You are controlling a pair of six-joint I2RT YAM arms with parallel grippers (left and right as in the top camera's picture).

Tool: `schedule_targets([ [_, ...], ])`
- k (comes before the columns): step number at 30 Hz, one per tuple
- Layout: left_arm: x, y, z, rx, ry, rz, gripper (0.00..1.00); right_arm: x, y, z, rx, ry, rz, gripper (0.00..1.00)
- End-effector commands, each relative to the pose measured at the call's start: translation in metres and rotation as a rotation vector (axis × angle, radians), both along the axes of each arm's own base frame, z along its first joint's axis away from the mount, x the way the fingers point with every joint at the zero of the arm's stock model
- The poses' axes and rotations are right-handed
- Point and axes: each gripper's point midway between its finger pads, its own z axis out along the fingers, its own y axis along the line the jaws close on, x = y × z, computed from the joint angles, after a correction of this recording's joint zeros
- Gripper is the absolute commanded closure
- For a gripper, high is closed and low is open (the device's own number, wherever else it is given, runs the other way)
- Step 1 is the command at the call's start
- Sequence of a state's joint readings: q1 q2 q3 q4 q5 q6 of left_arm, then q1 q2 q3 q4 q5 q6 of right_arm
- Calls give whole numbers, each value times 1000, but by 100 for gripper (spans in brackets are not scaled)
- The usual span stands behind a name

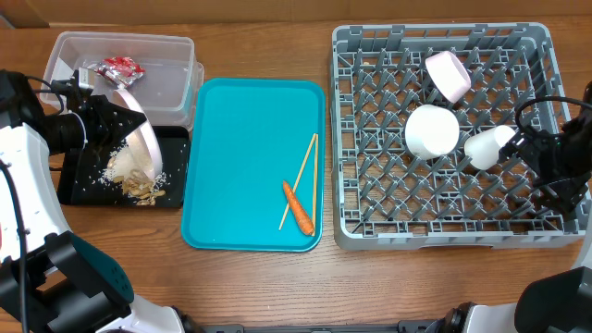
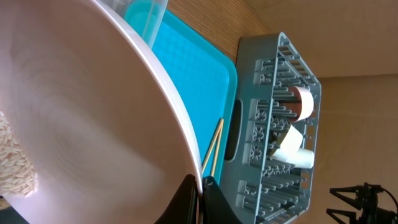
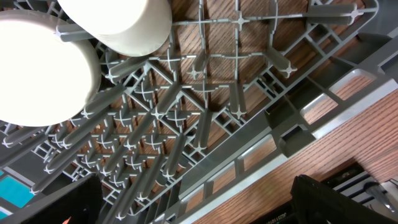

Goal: Sort waste into correct bins and load items into the dishwasher
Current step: 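Tilt the plate to dump rice and peanuts onto the black tray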

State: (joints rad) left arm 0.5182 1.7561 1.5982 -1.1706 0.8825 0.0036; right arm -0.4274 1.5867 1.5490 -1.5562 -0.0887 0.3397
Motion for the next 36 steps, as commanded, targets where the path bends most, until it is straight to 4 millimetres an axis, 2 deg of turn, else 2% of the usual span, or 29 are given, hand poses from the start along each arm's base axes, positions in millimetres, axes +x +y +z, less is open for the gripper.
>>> schedule_targets([
  [1, 0, -1, 22, 14, -69, -12, 96, -2, -1, 5, -17, -15, 0, 0],
  [8, 5, 3, 22, 16, -68, 12, 96, -3, -1, 5, -16, -13, 0, 0],
  [9, 4, 10, 14, 47, -20, 53, 96, -2, -1, 5, -16, -13, 0, 0],
  [10, -1, 7, 15, 8, 2, 57, 96, -3, 0, 5, -15, -10, 0, 0],
  [11, 2, 14, 11, 63, -7, 58, 96, -3, 0, 5, -15, -10, 0, 0],
  [12, 3, 13, 10, 17, 18, 83, 96, -3, 0, 5, -15, -12, 0, 0],
  [13, 3, 7, 17, -1, -42, 29, 96, -3, 0, 5, -15, -11, 0, 0],
  [16, 3, 8, 15, 6, -49, 20, 96, -3, 0, 5, -15, -11, 0, 0],
  [17, 5, 14, 9, 16, -3, 69, 96, -3, 0, 5, -15, -11, 0, 0],
  [18, 3, 11, 11, -12, 1, 66, 96, -3, 0, 5, -15, -11, 0, 0],
  [19, 3, 5, 18, -11, -71, -2, 96, -3, 0, 5, -14, -9, 0, 0],
  [21, 4, 7, 15, -33, -29, 39, 96, -3, 0, 5, -15, -10, 0, 0],
  [22, 3, 0, 21, -43, -85, -18, 96, -4, 0, 5, -14, -8, 0, 0],
  [23, 9, 14, 10, 44, -74, 10, 96, -3, 0, 5, -14, -9, 0, 0],
  [24, 10, 12, 13, -14, -64, 29, 96, -4, 0, 5, -13, -6, 0, 0],
  [25, 11, 11, 16, 15, -121, -20, 96, -4, 0, 5, -12, -5, 0, 0],
  [26, 10, 14, 11, 1, -64, 24, 96, -4, 0, 5, -13, -6, 0, 0],
  [27, 7, 9, 14, -18, -76, 0, 96, -4, 0, 5, -12, -5, 0, 0],
  [28, 7, 12, 10, 33, -95, -26, 96, -4, 0, 5, -13, -6, 0, 0],
  [29, 7, 15, 4, 15, -37, 22, 96, -4, 0, 5, -14, -8, 0, 0],
  [30, 5, 13, 6, -1, -49, 9, 96, -4, 0, 5, -13, -7, 0, 0],
  [31, 9, 24, -1, 45, -17, 57, 96, -4, 0, 5, -13, -6, 0, 0],
  [32, 9, 19, 3, -20, -1, 74, 96, -4, 0, 5, -12, -5, 0, 0],
  [33, 8, 5, 17, -48, -116, -29, 96, -5, 1, 5, -11, -2, 0, 0],
  [34, 11, 10, 14, -6, -126, -31, 96, -5, 1, 5, -11, -2, 0, 0],
  [35, 11, 13, 8, -42, -43, 38, 96, -4, 0, 5, -12, -5, 0, 0],
  [36, 10, 12, 8, -33, -55, 19, 96, -4, 0, 5, -12, -5, 0, 0],
])
